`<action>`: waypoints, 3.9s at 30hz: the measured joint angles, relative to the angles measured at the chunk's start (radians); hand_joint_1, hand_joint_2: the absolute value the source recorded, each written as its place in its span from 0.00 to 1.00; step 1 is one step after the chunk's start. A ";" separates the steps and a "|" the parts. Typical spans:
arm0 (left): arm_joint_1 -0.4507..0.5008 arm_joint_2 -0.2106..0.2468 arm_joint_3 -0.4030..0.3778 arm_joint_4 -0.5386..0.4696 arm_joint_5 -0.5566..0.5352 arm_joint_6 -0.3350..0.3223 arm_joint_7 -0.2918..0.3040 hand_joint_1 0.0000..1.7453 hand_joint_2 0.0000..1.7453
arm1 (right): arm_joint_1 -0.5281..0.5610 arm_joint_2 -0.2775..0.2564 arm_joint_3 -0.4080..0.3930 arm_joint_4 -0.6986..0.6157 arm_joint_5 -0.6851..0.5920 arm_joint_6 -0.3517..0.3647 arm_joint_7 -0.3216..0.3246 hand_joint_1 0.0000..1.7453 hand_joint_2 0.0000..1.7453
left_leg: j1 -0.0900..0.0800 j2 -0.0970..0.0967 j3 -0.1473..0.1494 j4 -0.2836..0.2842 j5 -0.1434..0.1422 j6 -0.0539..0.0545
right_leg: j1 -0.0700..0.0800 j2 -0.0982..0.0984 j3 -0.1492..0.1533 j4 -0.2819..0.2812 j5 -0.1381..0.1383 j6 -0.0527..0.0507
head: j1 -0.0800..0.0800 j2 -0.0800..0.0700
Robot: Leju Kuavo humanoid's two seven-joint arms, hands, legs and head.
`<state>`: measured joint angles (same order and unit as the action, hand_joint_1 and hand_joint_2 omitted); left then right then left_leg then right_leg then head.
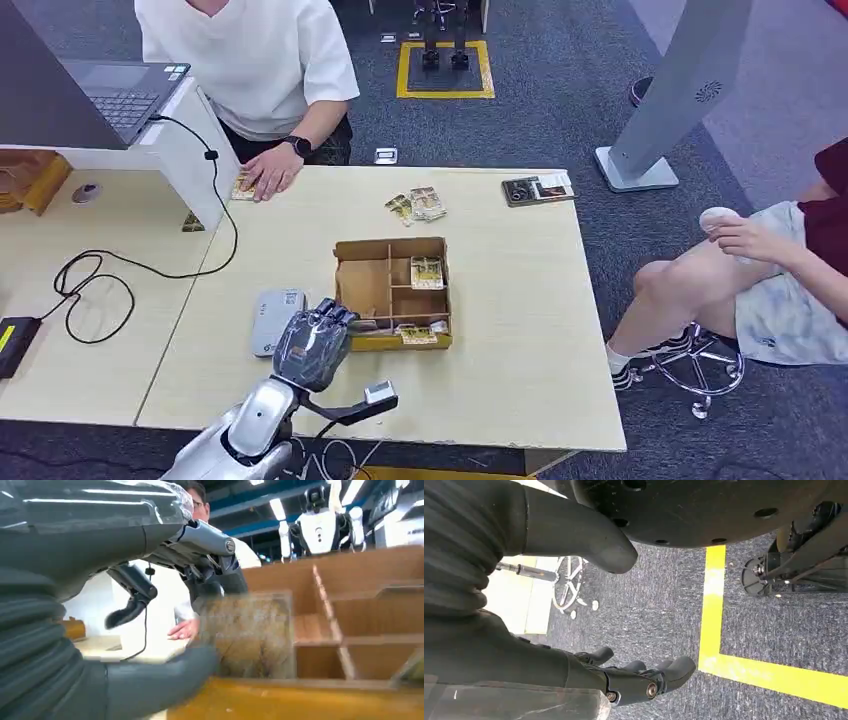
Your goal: Pass the card to the sensor for recognition and then transmit it.
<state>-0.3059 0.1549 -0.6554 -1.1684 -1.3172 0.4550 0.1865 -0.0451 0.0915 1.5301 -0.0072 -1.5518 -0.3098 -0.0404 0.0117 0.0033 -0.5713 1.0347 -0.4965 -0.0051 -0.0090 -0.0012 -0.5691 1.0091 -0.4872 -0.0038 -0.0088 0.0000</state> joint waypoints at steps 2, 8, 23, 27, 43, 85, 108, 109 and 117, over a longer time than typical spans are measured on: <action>0.001 0.000 0.000 -0.008 -0.003 0.018 0.000 0.08 1.00 | 0.000 0.000 0.000 0.001 0.000 0.000 0.000 0.00 1.00 | 0.000 0.000 0.000 0.000 0.000 0.000 | 0.000 0.000 0.000 0.000 0.000 0.000 | 0.000 0.000; 0.007 0.004 0.001 -0.022 -0.040 0.073 0.009 0.00 1.00 | 0.000 0.002 0.000 0.003 0.000 -0.001 -0.001 0.00 1.00 | 0.000 0.000 0.000 0.000 0.000 0.000 | 0.000 0.000 0.000 0.000 0.000 0.000 | 0.000 0.000; 0.013 0.008 0.003 -0.027 -0.021 0.076 -0.019 0.00 1.00 | 0.000 0.003 -0.008 0.003 -0.002 -0.003 -0.010 0.00 1.00 | 0.000 0.000 0.000 0.000 0.000 0.000 | 0.000 0.000 0.000 0.000 0.000 0.000 | 0.000 0.000; 0.014 0.011 0.003 -0.027 -0.020 0.079 -0.019 0.00 1.00 | 0.000 0.003 -0.008 0.003 -0.002 -0.003 -0.010 0.00 1.00 | 0.000 0.000 0.000 0.000 0.000 0.000 | 0.000 0.000 0.000 0.000 0.000 0.000 | 0.000 0.000; 0.005 0.015 0.003 -0.022 -0.032 -0.019 0.020 0.00 1.00 | 0.000 0.003 -0.008 0.003 -0.001 -0.002 -0.012 0.00 1.00 | 0.000 0.000 0.000 0.000 0.000 0.000 | 0.000 0.000 0.000 0.000 0.000 0.000 | 0.000 0.000; -0.022 0.005 0.003 -0.012 0.025 -0.185 0.040 1.00 1.00 | -0.001 0.003 -0.008 0.008 -0.002 0.008 -0.006 0.00 1.00 | 0.000 0.000 0.001 0.000 0.000 0.000 | 0.000 0.000 0.001 0.000 0.000 0.000 | 0.000 0.000; 0.042 0.011 0.072 -0.172 0.193 0.150 -0.113 1.00 1.00 | 0.000 0.005 -0.014 0.008 -0.003 -0.005 -0.006 0.00 1.00 | 0.000 0.000 0.000 0.000 0.000 0.000 | 0.000 0.000 0.000 0.000 0.000 0.000 | 0.000 0.000; 0.043 0.011 0.075 -0.179 0.197 0.159 -0.118 1.00 1.00 | 0.000 0.005 -0.014 0.008 -0.003 -0.005 -0.006 0.00 1.00 | 0.000 0.000 0.000 0.000 0.000 0.000 | 0.000 0.000 0.000 0.000 0.000 0.000 | 0.000 0.000; 0.045 -0.019 0.100 -0.200 0.300 0.214 -0.165 1.00 1.00 | 0.000 0.008 -0.015 0.008 -0.003 -0.013 -0.010 0.00 1.00 | 0.000 0.000 0.000 0.000 0.000 0.000 | 0.000 0.000 0.000 0.000 0.000 0.000 | 0.000 0.000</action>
<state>-0.2611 0.1354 -0.5550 -1.3680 -1.0177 0.6695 0.0217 -0.0452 0.0996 1.5148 0.0011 -1.5545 -0.3223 -0.0507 0.0117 0.0033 -0.5710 1.0347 -0.4964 -0.0050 -0.0090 -0.0012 -0.5687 1.0090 -0.4872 -0.0038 -0.0088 0.0000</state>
